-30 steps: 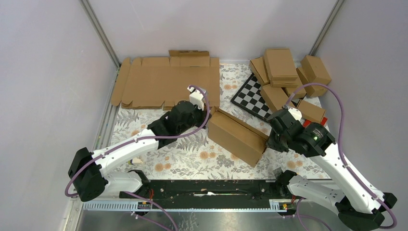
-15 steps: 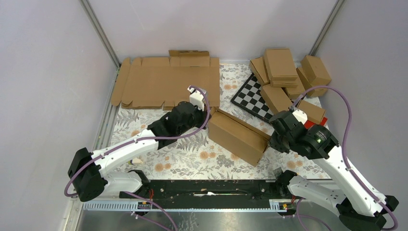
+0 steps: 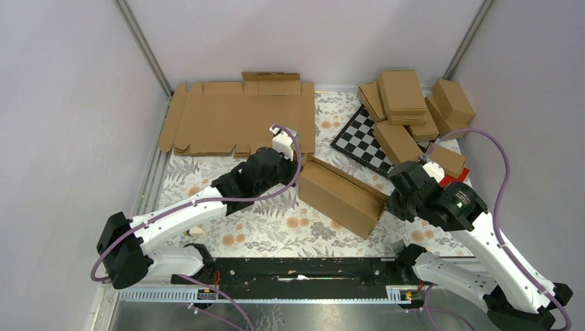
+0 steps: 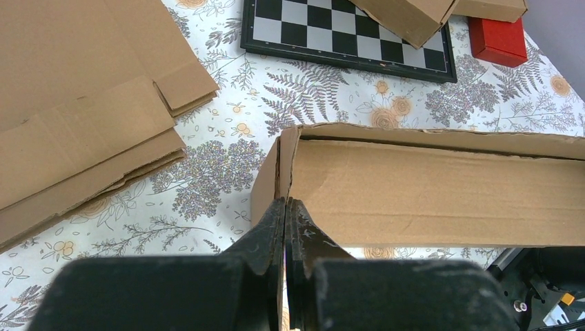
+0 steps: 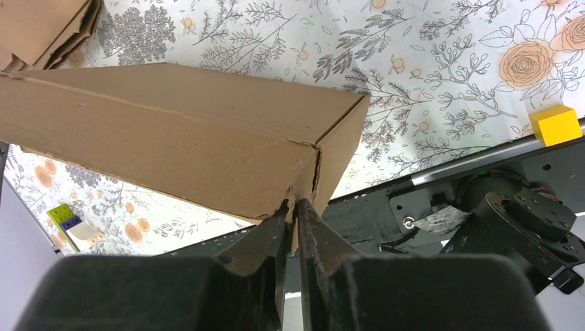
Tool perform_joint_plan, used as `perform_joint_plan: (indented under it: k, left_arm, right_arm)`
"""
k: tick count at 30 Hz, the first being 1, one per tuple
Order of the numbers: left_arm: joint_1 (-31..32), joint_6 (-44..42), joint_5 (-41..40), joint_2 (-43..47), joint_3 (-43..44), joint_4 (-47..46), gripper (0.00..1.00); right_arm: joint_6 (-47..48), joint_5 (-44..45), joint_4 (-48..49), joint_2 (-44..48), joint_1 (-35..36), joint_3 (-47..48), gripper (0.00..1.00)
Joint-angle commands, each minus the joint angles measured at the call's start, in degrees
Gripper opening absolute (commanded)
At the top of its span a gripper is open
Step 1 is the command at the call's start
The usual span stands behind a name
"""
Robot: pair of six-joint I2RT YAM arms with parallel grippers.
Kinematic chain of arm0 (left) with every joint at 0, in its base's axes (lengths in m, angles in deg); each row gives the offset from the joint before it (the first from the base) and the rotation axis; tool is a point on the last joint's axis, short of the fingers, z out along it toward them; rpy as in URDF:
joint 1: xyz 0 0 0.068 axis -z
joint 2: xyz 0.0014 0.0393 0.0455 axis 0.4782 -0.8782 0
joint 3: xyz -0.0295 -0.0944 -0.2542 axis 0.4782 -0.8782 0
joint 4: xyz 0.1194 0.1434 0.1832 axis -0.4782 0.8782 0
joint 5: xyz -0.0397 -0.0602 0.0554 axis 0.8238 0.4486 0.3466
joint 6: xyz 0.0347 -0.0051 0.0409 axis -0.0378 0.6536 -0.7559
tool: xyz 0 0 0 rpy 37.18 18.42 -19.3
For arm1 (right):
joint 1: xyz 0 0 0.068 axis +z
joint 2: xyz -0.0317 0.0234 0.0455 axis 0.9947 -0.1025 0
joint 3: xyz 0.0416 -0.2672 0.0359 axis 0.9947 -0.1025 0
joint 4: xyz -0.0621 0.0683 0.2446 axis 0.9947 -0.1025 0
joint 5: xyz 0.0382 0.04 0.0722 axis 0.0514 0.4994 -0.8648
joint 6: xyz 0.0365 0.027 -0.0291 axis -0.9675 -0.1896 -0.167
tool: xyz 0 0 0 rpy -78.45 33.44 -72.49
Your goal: Fold the paper box
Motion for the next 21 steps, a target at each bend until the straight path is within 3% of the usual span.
perform_joint_plan:
  k: [1, 8, 16, 18, 21]
  left_arm:
    - [0.85, 0.23, 0.02, 1.69, 0.22, -0.43, 0.0]
    - [1.13, 0.05, -0.35, 1.76, -1.71, -2.2, 0.0]
    - [1.15, -0.12, -0.25, 1.69, -3.8, -4.17, 0.0]
    - [1.23, -0.2, -0.26, 1.69, -3.95, -4.31, 0.0]
    - [1.27, -0.21, -0.17, 1.69, -3.89, -4.4, 0.0]
  right_arm:
    - [-1.25, 0.54, 0.87, 0.22, 0.33, -1.34, 0.16]
    - [2.34, 0.37, -1.58, -2.78, 0.26, -3.25, 0.17]
    - [3.08, -2.35, 2.71, -1.72, 0.34, -7.52, 0.08]
    - [3.52, -1.93, 2.14, -1.82, 0.31, -6.63, 0.12]
    - [4.93, -1.43, 1.86, -1.61, 0.33, -4.73, 0.32]
